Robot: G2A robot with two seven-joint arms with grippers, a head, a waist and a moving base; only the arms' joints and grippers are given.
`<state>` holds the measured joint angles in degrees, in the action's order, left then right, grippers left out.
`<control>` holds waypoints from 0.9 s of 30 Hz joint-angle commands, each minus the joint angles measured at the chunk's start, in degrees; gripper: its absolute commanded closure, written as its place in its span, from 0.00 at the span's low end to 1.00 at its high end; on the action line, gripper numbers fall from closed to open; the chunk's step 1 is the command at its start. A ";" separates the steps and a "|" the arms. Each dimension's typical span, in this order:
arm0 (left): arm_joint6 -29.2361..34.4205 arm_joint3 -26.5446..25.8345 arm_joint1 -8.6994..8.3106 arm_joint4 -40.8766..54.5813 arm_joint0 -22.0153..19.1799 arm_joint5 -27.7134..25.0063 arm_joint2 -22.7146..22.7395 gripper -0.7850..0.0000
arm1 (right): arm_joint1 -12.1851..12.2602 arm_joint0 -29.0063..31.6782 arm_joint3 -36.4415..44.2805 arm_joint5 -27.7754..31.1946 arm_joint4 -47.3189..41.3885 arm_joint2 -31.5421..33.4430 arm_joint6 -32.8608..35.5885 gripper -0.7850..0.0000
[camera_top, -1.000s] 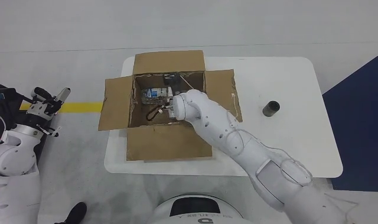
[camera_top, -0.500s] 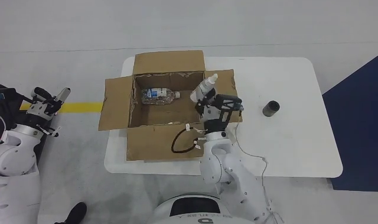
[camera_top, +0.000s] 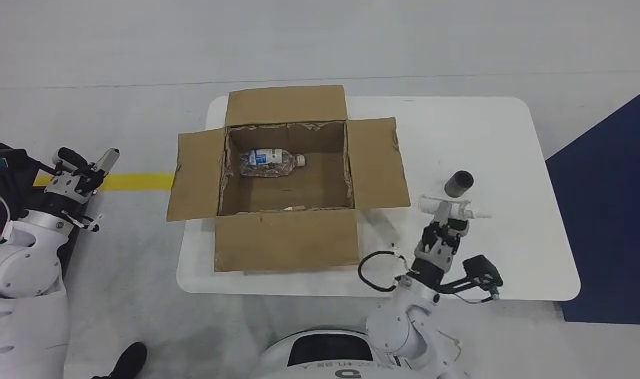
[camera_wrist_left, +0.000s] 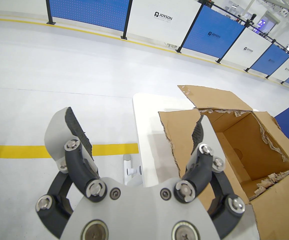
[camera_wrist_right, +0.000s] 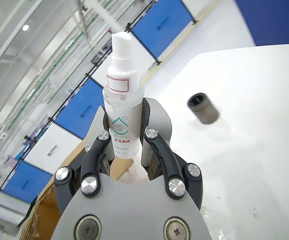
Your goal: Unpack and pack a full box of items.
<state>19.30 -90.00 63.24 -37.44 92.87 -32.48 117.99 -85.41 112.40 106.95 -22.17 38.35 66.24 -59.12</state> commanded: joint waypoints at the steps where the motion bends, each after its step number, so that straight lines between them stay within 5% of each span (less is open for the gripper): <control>1: 0.00 0.00 0.00 0.00 0.00 0.00 0.00 0.00 | -0.23 1.05 0.16 -0.39 -3.94 1.58 -1.22 1.00; 5: 0.00 0.00 0.00 0.00 0.00 0.00 0.00 0.00 | -0.73 1.31 0.78 -4.39 -9.18 3.95 0.25 1.00; 14: 0.00 0.00 0.00 0.00 0.00 0.00 0.00 0.00 | -2.54 -8.60 -2.05 -26.80 -15.80 8.32 5.32 1.00; 27: 0.00 0.00 0.00 0.00 0.00 0.00 0.00 0.00 | -7.43 -19.62 -16.18 -35.83 -9.65 12.56 12.93 1.00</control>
<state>19.30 -90.00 63.24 -37.44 92.87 -32.48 117.99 -92.60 93.92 92.56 -58.10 28.80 78.75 -46.11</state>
